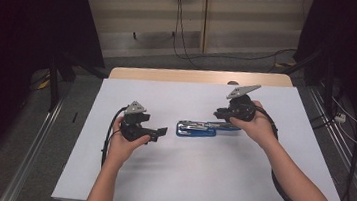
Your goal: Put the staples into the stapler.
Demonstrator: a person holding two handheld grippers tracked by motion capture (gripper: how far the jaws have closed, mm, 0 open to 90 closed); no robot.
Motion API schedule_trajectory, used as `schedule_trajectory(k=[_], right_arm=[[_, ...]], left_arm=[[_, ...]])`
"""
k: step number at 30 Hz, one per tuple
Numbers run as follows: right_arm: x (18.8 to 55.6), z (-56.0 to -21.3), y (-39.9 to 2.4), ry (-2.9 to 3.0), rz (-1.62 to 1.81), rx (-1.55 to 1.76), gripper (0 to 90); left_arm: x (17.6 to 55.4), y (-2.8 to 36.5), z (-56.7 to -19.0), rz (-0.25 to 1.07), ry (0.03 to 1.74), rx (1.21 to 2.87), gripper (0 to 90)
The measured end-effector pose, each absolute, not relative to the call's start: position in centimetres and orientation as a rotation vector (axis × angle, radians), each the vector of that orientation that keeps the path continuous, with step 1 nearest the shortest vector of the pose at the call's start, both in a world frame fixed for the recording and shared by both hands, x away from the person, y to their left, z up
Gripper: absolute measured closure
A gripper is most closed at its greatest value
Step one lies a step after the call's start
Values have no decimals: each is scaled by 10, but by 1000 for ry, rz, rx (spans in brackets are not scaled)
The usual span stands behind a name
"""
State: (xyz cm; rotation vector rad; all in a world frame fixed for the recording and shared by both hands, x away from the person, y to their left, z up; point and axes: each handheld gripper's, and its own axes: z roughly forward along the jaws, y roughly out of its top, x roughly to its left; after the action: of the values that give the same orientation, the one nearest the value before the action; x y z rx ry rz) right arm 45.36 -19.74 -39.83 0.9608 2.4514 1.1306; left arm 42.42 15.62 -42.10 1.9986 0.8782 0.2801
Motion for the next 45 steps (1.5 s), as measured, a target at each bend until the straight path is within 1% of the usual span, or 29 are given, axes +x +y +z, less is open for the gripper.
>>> schedule_trajectory(k=[2, 9, 13, 18, 31, 45], right_arm=[[453, -400, -196, 2461, 1128, 948, 794], [454, -404, -193, 2482, 1130, 931, 794], [454, -403, -192, 2497, 1130, 911, 794], [454, -402, -190, 2514, 1129, 894, 795], [456, -402, -182, 2557, 1147, 817, 794], [462, -402, -171, 2606, 1143, 724, 795]], left_arm=[[423, 156, -421, 263, 887, 1996, 95], [421, 159, -422, 283, 885, 2015, 94], [418, 160, -423, 254, 888, 2015, 93], [415, 162, -421, 269, 865, 2019, 93], [409, 170, -424, 270, 883, 2037, 91], [406, 176, -426, 266, 901, 2019, 90]])
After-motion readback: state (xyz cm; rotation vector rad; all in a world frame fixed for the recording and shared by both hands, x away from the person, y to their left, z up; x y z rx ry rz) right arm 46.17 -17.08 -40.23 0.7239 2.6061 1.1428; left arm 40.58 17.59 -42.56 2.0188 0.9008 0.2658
